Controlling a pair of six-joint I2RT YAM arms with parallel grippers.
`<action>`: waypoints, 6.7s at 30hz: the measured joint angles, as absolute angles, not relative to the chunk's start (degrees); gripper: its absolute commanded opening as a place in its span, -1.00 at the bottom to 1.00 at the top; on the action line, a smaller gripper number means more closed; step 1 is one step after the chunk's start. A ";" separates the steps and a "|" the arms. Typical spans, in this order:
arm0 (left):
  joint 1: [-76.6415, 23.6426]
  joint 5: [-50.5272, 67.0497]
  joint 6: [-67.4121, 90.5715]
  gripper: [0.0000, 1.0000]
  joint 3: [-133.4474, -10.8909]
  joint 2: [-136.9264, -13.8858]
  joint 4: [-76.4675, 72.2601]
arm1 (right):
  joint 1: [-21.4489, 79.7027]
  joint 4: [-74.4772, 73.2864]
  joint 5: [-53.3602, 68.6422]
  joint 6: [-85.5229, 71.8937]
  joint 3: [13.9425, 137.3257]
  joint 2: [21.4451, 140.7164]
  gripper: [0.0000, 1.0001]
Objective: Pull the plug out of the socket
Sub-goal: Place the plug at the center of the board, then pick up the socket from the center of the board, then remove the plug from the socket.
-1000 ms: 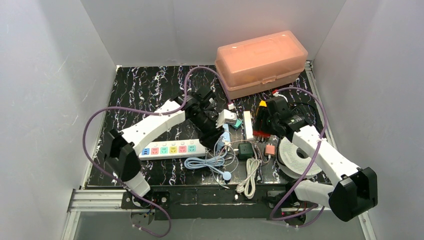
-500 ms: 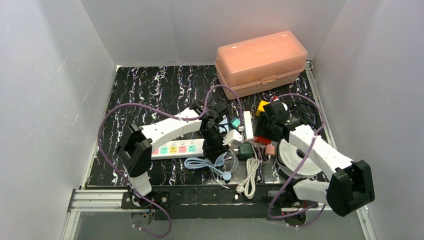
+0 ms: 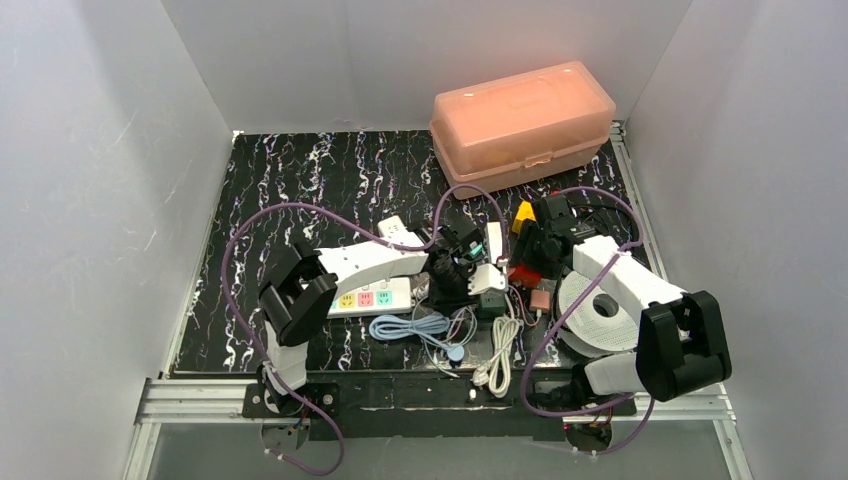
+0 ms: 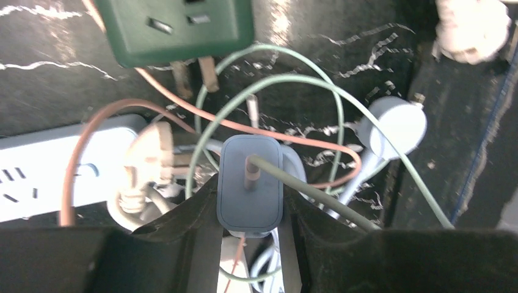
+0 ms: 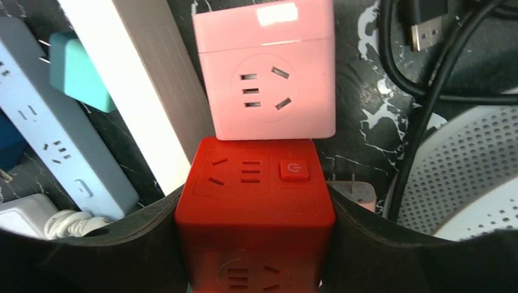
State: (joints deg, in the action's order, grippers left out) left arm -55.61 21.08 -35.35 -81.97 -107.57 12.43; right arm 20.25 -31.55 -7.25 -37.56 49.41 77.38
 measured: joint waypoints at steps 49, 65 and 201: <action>-17.69 18.72 -21.98 0.97 -118.37 -83.00 54.41 | 30.92 -43.48 -15.35 -30.74 80.88 76.75 0.75; 10.00 30.63 -16.40 0.96 -104.07 -87.70 54.39 | 51.03 -42.33 -15.49 -20.47 105.62 115.02 0.80; -5.91 76.20 -106.56 0.96 -67.72 -43.13 33.58 | 55.92 -61.63 40.42 2.81 101.82 87.77 -0.97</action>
State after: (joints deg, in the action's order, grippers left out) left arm -5.91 76.20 -106.56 -67.72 -43.13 33.58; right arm 55.92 -61.63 40.42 2.81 101.82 87.77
